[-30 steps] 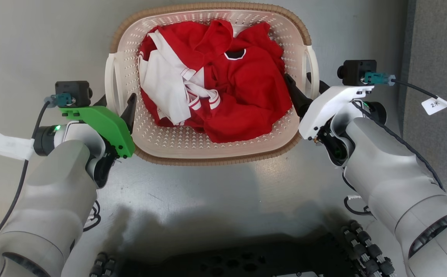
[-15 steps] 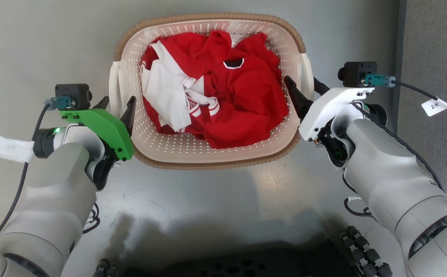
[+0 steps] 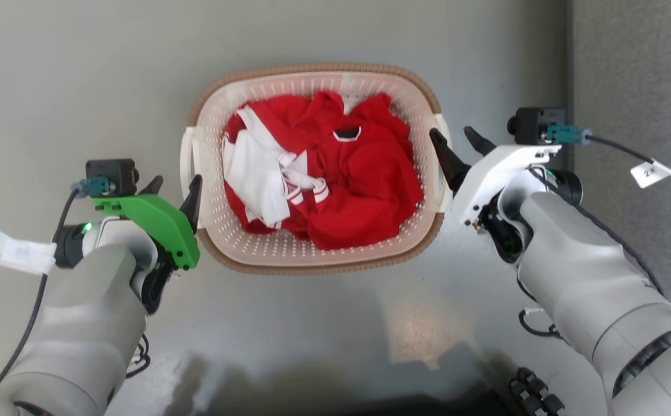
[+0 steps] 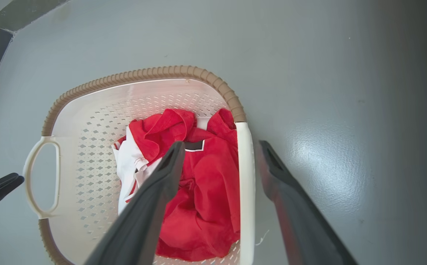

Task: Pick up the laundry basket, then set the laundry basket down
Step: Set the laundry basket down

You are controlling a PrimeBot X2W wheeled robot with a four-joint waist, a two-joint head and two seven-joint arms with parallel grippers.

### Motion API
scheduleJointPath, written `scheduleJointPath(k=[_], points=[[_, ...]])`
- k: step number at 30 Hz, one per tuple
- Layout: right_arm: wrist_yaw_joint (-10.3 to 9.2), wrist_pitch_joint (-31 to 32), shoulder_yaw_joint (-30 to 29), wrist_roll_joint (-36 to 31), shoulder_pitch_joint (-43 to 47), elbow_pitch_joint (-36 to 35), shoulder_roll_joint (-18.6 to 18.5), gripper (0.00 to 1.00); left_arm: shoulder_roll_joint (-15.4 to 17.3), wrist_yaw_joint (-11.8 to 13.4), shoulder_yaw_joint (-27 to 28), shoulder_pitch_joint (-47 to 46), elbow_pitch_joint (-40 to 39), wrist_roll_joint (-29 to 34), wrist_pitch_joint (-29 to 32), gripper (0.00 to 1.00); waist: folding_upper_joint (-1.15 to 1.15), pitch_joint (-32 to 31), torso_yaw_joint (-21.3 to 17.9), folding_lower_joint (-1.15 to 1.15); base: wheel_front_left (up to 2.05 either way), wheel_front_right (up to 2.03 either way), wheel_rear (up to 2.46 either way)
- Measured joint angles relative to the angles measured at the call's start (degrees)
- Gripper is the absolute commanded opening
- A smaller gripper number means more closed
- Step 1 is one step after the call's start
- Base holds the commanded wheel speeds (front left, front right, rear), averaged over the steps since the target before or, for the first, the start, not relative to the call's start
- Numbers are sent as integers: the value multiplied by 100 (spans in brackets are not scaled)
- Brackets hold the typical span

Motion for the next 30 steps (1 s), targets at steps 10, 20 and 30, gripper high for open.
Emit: scheduleJointPath(k=[10,20,30], points=[[0,-23,21,12,337,27,-5,100,-4,0,-14,238,-83,-3,-100,100,0,-733,-6,0,0,0,0],[0,-55,-23,9,575,65,-135,100,3,0,-1,474,-247,-2,-151,100,0,-1506,47,0,0,0,0],[0,-70,-376,-168,808,-281,-350,100,92,0,474,621,-704,107,-151,100,0,-2287,101,0,0,0,0]])
